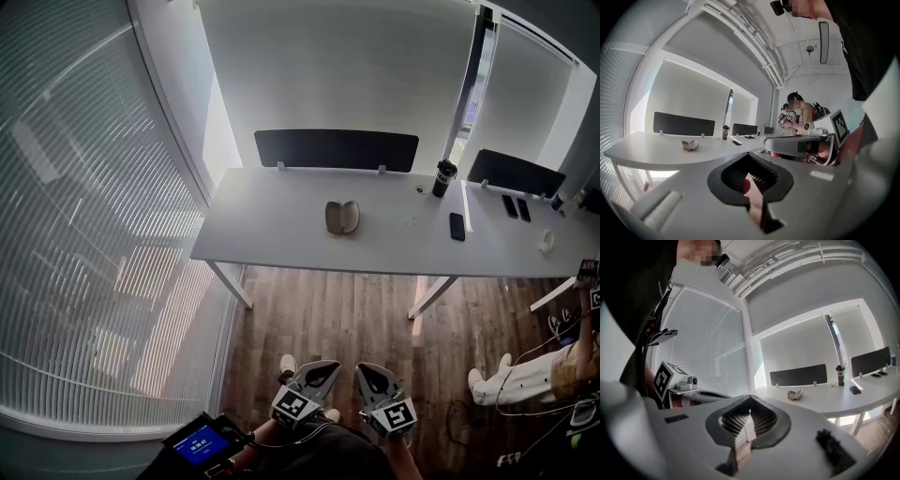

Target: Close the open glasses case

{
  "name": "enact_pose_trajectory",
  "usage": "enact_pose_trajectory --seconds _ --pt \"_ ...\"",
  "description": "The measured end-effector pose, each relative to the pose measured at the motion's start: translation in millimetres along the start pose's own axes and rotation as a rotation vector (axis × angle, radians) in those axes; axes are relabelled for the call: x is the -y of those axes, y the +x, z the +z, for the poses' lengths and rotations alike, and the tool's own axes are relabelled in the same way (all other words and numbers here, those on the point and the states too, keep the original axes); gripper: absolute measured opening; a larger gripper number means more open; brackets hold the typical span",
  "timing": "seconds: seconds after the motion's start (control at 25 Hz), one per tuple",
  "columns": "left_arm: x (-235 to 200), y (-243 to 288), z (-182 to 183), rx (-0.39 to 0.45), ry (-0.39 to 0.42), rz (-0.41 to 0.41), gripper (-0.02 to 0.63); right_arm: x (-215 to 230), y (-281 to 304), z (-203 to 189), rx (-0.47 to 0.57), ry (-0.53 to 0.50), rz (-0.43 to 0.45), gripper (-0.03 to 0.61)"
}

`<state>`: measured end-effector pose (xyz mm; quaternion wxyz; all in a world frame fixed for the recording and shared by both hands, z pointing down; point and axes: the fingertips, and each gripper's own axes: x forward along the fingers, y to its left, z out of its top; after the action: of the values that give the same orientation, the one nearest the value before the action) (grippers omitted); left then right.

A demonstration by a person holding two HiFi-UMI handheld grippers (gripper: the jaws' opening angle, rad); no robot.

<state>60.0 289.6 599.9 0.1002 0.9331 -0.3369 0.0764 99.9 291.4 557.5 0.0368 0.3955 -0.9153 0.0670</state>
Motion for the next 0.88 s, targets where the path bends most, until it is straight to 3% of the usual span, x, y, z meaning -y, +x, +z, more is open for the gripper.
enact_pose_trajectory --seconds 0.88 --pt "5.0 -3.2 9.1 -0.004 -0.020 -0.005 0.006 2.8 -6.0 0.6 0.016 0.011 -0.032 -0.003"
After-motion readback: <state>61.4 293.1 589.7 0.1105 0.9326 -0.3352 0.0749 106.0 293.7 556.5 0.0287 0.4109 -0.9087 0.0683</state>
